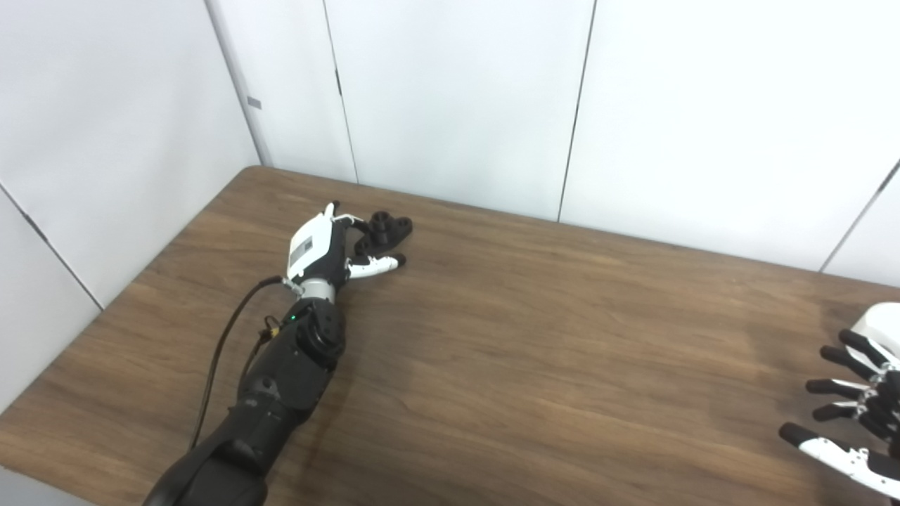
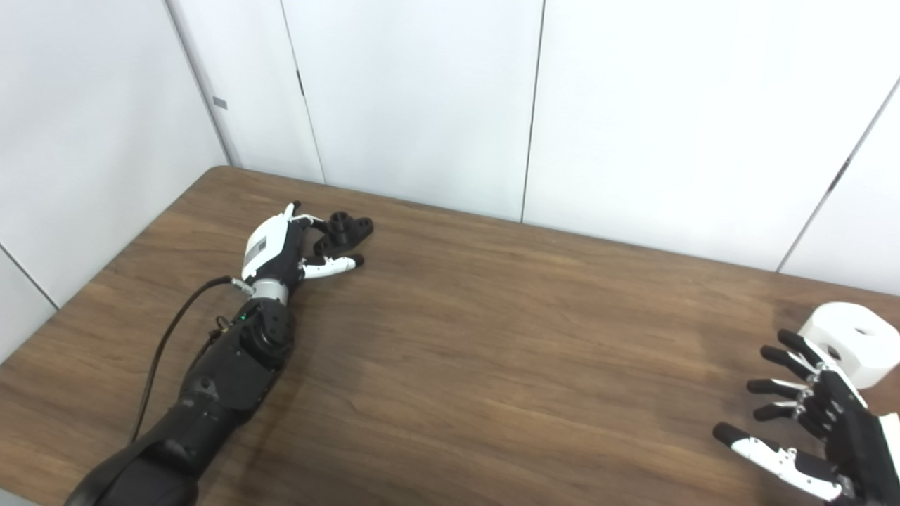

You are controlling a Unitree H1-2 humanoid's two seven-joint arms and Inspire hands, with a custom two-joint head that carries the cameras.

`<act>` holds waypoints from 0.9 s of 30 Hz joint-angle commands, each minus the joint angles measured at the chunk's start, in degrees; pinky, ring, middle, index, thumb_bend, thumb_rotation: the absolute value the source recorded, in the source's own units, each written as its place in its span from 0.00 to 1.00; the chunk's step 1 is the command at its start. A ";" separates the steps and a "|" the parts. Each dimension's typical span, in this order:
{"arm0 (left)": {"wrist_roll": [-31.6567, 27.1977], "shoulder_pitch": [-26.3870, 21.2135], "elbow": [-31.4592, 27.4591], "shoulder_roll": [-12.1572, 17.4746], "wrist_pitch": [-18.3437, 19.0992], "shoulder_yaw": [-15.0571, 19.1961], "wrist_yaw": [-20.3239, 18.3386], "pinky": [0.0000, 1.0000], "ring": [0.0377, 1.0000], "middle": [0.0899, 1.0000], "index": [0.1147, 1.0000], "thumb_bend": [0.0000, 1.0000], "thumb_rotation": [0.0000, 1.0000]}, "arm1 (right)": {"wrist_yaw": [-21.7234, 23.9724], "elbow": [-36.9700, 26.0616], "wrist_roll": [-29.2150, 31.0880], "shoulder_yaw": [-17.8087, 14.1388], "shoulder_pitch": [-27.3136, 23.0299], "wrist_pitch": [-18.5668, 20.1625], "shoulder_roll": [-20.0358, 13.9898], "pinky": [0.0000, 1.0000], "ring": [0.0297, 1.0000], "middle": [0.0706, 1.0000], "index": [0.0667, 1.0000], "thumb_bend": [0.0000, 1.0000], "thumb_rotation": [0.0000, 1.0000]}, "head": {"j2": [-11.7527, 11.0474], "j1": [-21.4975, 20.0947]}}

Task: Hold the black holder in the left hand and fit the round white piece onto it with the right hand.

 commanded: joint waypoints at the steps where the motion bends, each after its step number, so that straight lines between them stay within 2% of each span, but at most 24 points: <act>1: 0.41 -1.58 1.12 0.20 0.32 -0.50 0.30 1.00 1.00 1.00 0.64 0.93 0.24 | 0.01 -2.53 0.21 -0.59 -0.90 -0.90 -1.00 0.47 0.62 0.78 0.83 0.68 0.11 | 0.04 0.08; 9: 0.41 -1.71 2.35 0.02 -0.17 -1.06 2.31 1.00 1.00 1.00 0.67 0.94 0.26 | -0.06 -3.50 0.46 -0.83 -0.37 -0.33 -0.88 0.47 0.62 0.77 0.83 0.68 0.08 | 0.56 -0.19; 19: 0.14 -2.30 4.28 -0.61 -0.81 -1.45 4.16 0.99 1.00 1.00 0.67 0.92 0.23 | -0.09 -4.67 -0.36 -0.90 0.29 0.12 -1.29 0.48 0.61 0.77 0.83 0.66 0.11 | 1.03 -0.38; 27: -0.73 -2.45 4.94 -1.17 -2.64 -1.44 4.43 0.96 1.00 1.00 0.65 0.90 0.18 | -0.21 -5.42 -0.65 -1.05 0.74 0.43 -1.28 0.49 0.61 0.77 0.82 0.65 0.10 | 1.36 -0.62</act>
